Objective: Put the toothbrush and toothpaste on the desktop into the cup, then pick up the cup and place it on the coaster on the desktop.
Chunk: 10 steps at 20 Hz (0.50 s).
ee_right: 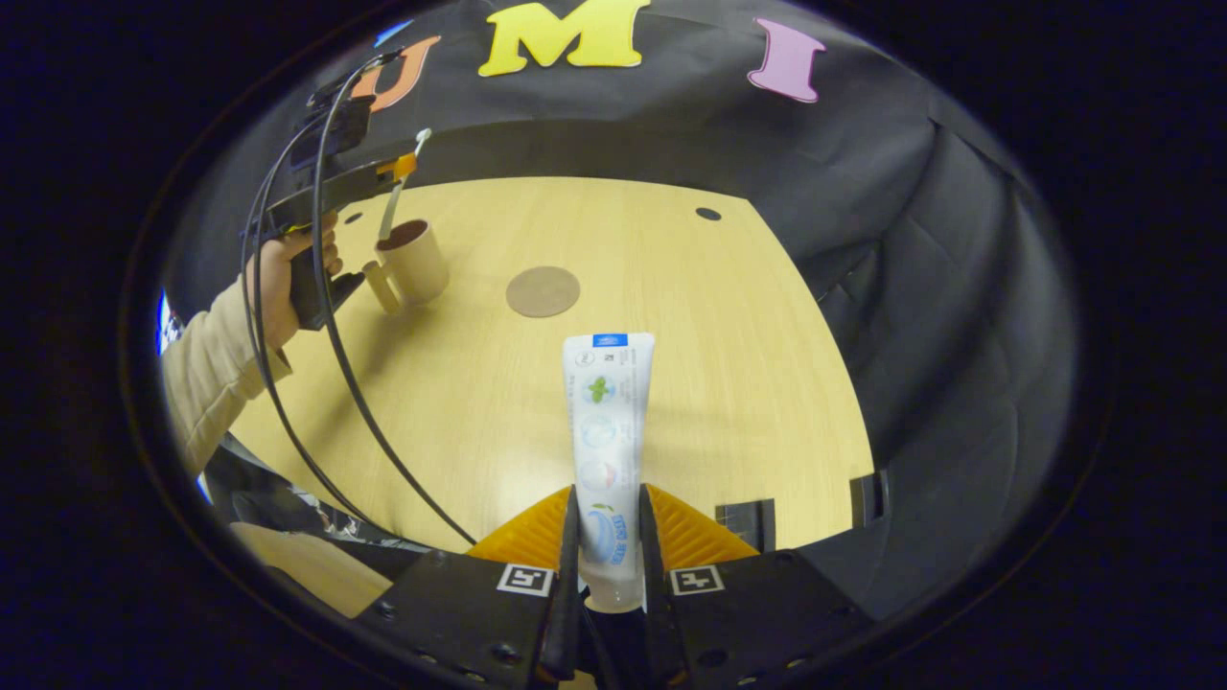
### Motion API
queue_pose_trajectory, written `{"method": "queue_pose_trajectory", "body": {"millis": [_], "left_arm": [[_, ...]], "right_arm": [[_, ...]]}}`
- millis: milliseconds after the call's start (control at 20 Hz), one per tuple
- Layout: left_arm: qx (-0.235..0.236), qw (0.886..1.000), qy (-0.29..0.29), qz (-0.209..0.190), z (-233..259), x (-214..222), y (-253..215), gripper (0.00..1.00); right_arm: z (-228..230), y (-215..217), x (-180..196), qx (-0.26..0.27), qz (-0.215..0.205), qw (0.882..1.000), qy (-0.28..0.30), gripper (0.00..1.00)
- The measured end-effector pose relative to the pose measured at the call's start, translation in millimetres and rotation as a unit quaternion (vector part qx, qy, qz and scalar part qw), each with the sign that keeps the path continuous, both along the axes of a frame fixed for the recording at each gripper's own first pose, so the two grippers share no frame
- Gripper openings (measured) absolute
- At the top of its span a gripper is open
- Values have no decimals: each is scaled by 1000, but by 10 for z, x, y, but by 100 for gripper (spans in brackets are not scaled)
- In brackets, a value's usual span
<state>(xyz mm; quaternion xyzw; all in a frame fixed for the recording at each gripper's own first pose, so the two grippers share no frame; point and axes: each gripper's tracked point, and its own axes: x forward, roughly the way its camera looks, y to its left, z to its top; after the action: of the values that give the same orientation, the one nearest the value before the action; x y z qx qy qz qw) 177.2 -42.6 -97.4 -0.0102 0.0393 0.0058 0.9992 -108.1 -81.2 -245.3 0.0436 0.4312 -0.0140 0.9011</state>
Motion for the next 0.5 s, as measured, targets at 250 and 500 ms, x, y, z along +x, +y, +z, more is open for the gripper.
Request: {"method": "queue_pose_trajectory", "body": {"millis": [250,500], "left_arm": [[-2,1000,17,-11,-133,-6,53,11],[-14,999,37,-23,-261,-73,61,22]], "right_arm": [[1,45,-11,4,10,1000,-10,29],[91,193,90,3,19,1000,-20,30]]}}
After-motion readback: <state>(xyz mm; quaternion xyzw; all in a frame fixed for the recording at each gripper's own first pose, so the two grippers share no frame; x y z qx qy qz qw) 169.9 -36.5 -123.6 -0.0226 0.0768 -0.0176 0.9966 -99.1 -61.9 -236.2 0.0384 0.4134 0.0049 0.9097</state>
